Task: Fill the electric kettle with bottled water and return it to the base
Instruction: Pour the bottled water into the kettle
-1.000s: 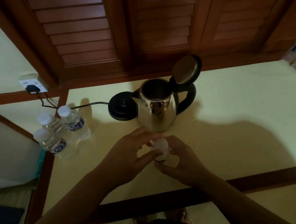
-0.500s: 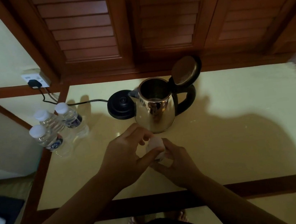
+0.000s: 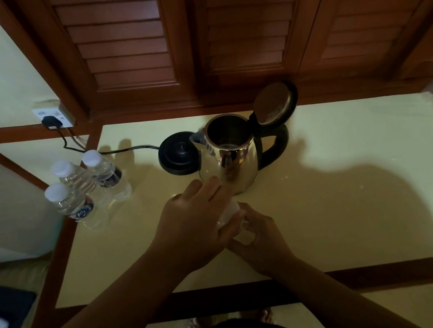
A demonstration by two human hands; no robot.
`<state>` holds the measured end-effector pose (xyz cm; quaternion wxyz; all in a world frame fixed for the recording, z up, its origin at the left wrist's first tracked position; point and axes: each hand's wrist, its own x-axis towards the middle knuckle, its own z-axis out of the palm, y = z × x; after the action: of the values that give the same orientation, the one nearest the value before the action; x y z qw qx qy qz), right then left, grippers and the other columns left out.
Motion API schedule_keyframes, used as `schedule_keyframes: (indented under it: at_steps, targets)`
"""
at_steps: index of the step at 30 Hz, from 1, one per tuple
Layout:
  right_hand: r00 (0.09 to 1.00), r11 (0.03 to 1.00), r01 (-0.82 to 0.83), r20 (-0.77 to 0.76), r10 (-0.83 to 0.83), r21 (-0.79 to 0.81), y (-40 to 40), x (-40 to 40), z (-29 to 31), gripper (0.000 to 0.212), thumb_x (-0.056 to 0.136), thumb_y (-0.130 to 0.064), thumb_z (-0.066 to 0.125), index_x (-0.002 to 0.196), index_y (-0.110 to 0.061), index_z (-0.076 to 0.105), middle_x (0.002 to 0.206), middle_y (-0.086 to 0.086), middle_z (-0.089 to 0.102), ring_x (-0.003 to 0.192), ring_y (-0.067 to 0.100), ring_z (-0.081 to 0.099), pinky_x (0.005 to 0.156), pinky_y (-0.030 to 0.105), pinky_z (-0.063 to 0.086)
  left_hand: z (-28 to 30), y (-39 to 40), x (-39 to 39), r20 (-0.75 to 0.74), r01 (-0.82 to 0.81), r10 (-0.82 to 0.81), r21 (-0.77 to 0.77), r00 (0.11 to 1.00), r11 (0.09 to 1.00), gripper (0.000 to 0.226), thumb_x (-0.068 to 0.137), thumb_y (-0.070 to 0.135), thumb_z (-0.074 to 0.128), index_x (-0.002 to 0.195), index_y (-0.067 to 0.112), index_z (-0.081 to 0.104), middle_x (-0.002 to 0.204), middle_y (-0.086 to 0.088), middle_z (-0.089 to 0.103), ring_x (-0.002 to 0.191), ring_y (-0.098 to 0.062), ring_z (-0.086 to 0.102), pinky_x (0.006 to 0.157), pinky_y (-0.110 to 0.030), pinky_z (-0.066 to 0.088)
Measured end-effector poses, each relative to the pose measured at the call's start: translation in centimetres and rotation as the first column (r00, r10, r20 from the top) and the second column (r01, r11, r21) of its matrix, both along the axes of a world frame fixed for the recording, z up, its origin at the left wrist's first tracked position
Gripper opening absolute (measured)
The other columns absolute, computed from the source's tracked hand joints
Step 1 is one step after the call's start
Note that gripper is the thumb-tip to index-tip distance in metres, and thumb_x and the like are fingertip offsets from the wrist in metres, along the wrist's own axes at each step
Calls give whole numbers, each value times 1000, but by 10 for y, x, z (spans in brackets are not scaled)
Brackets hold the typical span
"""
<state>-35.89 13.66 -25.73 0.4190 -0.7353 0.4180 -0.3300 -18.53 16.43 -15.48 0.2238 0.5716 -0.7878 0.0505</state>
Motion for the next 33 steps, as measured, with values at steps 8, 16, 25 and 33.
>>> schedule_keyframes:
  at_steps: [8,16,25,33]
  targets:
    - [1000,999,18,-2,-18,-35,0,2,3,48,85,-41,81,123,-58,57,119,-40,66,109,-9,67,91,15,55,-1,-8,-1,11,-46,46,-24,999,999,46,92,65,51,78,22,57,73,5,53,65,-18,51,57,-26,29]
    - [1000,1000,10,0,-10,29,-4,0,-4,56,86,-44,84,135,-46,58,125,-19,73,115,3,70,93,42,61,22,-9,40,-540,367,-100,414,836,833,64,85,32,83,142,41,54,136,25,59,124,-9,55,89,-26,49]
    - [999,999,13,34,-15,46,-2,0,-4,54,89,-40,85,137,-30,61,124,-18,73,113,6,71,92,42,61,1,-19,43,-452,411,-257,284,854,866,42,95,28,73,136,23,65,113,3,61,107,-17,59,88,-32,51]
    - [1000,1000,19,17,-19,10,-3,0,1,52,87,-42,82,132,-49,56,124,-21,72,112,0,70,92,29,60,4,-17,28,109,192,-206,129,972,973,43,100,62,46,105,21,59,97,6,52,84,-10,40,77,-29,38]
